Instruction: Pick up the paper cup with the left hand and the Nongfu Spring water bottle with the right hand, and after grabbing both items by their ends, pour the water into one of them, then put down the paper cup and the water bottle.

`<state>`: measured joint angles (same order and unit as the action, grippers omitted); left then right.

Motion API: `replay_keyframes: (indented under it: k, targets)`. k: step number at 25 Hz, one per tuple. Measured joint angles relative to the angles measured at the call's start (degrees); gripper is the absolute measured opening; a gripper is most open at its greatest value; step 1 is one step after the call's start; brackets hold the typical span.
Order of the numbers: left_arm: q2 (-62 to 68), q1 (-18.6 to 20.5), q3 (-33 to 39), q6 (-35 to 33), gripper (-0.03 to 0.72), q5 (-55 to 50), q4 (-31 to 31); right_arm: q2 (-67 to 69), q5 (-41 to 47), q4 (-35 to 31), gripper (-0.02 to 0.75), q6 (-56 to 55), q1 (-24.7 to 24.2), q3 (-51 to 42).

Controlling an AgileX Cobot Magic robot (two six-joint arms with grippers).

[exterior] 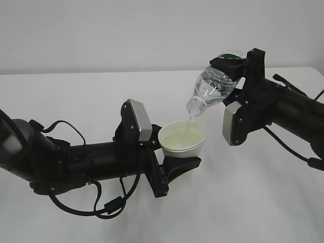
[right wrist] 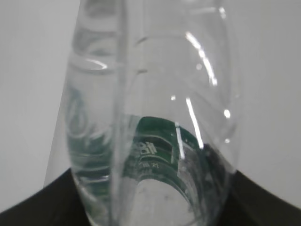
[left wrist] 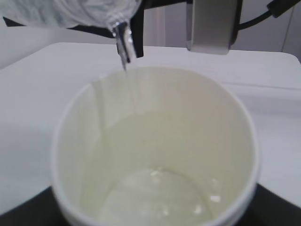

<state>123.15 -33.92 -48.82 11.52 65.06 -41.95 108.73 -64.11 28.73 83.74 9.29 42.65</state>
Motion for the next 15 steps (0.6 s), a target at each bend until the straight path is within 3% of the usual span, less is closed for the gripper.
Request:
replay_keyframes:
  k: [15]
  targets:
    - [0.0, 0.0, 0.0, 0.0, 0.463, -0.1, 0.0, 0.0, 0.0, 0.1, 0.448, 0.1, 0.0, 0.0]
